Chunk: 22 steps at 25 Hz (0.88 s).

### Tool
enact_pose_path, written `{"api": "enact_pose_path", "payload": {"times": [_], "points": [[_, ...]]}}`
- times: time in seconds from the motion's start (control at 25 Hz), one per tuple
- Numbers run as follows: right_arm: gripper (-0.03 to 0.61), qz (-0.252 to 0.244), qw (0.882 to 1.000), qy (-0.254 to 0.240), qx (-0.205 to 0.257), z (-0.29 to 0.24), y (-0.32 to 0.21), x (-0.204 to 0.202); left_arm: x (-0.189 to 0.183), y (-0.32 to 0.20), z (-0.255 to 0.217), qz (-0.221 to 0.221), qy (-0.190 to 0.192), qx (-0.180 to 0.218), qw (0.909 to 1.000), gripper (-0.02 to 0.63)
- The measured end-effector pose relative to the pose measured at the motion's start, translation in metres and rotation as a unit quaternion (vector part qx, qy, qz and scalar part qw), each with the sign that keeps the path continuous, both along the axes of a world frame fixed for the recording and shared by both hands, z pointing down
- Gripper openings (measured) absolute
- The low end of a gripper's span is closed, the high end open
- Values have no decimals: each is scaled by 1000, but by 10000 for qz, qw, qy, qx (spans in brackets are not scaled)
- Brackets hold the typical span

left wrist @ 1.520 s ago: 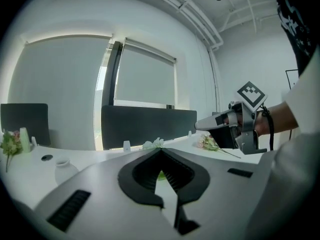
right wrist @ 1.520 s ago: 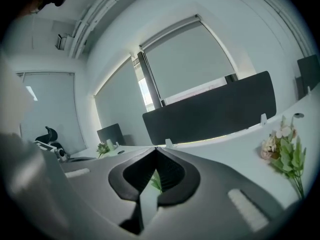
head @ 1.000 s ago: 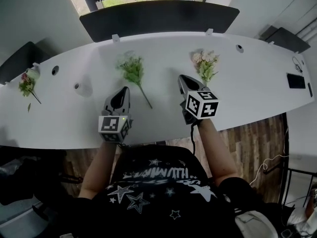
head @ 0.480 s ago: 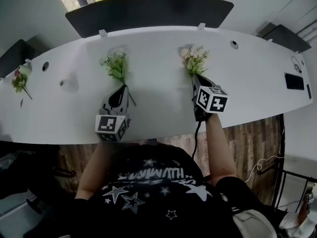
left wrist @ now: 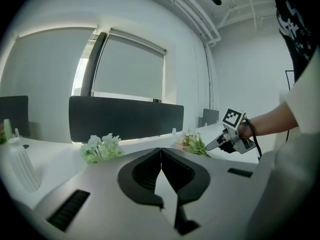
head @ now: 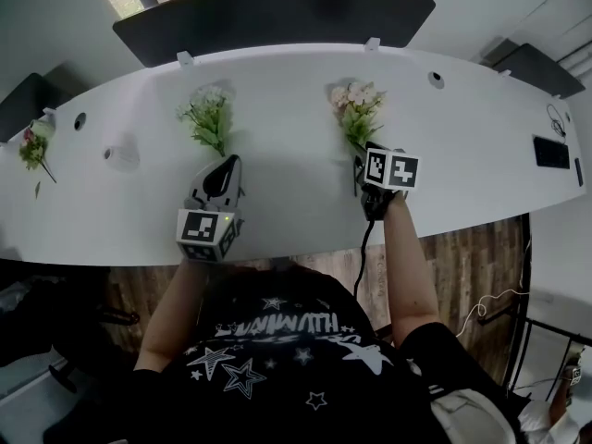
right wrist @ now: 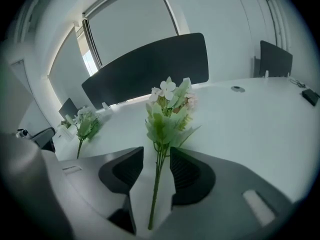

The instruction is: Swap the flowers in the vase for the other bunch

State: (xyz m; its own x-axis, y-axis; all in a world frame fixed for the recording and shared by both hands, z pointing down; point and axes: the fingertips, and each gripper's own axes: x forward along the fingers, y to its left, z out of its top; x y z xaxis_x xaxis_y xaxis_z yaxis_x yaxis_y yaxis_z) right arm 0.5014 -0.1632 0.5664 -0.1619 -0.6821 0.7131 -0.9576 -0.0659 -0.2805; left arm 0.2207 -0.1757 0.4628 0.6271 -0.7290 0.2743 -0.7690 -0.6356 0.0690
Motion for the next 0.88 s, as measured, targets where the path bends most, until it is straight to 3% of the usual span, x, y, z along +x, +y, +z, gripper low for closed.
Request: {"api": "enact_pose_path", "payload": {"times": [0.12,0.64,0.88], "points": [[184,24,9998,-49,-210,10,-4,0,11,-3,3,146,-44,-45,9999,8],[184,-275,9955,425,-805,36,-25,0,47,-9,17,548,-91,-211,9982,8],[117,-313,9905,524,-1234,43,-33,2,45,-11,12,483,-76,-266,9985,8]]}}
